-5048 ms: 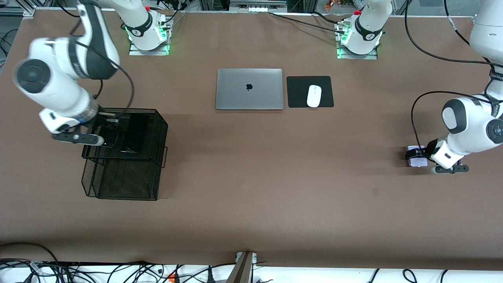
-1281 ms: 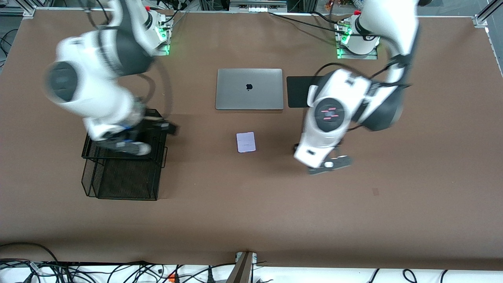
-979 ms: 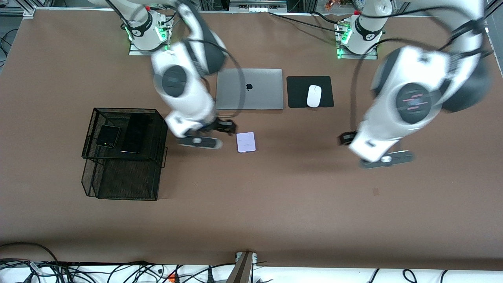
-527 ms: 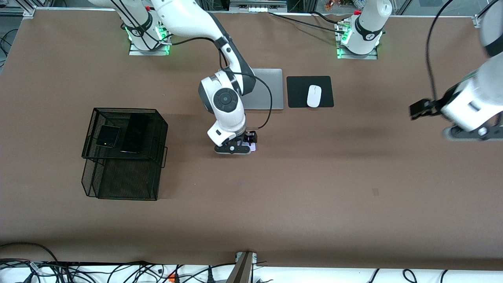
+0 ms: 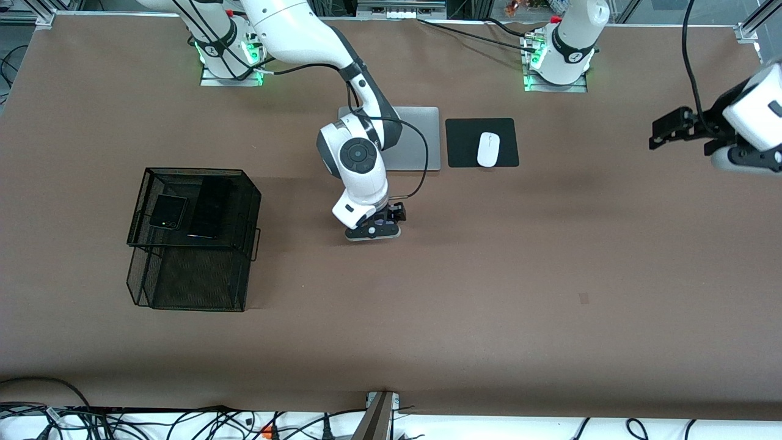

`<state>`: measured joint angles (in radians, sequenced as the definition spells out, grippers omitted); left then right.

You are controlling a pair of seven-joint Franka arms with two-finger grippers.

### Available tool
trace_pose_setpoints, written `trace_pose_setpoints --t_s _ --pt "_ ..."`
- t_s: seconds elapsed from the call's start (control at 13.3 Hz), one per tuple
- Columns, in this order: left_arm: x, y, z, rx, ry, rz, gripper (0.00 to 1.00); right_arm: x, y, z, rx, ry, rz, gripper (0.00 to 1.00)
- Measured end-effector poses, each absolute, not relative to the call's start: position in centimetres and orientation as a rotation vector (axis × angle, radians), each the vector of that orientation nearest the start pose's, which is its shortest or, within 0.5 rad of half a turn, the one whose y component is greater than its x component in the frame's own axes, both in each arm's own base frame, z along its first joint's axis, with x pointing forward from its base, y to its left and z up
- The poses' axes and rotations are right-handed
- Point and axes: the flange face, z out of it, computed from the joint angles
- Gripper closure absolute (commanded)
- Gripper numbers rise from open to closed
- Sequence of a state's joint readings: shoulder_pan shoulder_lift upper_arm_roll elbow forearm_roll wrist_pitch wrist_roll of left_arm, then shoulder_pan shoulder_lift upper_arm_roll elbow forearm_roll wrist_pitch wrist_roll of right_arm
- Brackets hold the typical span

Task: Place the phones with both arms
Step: 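Grasp the white phone with the right gripper while the left gripper withdraws, then carry the white phone over the basket with the right gripper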

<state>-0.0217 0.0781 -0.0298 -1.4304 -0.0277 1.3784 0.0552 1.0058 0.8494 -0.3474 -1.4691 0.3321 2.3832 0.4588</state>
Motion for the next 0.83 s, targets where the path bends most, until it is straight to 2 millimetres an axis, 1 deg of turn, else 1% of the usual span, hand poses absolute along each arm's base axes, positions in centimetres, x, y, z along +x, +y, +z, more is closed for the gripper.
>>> trace_pose_setpoints --t_s 0.23,0.38,0.53,0.83 --pt "54.5 -2.3 63.7 -3.162 0.216 0.152 0.0 53.9 49.1 19.5 -3.079 -0.215 -0.177 0.01" --pt "53.9 -1.8 63.2 -3.162 0.213 0.111 0.0 53.5 49.4 18.9 -3.082 -0.257 -0.177 0.01" --pt "54.0 -1.8 62.7 -3.163 0.21 0.093 0.0 53.3 49.5 18.4 -3.082 -0.285 -0.184 0.01" --pt "54.3 -1.8 62.6 -3.163 0.211 0.08 0.0 53.3 49.4 17.8 -3.101 -0.35 -0.203 0.01"
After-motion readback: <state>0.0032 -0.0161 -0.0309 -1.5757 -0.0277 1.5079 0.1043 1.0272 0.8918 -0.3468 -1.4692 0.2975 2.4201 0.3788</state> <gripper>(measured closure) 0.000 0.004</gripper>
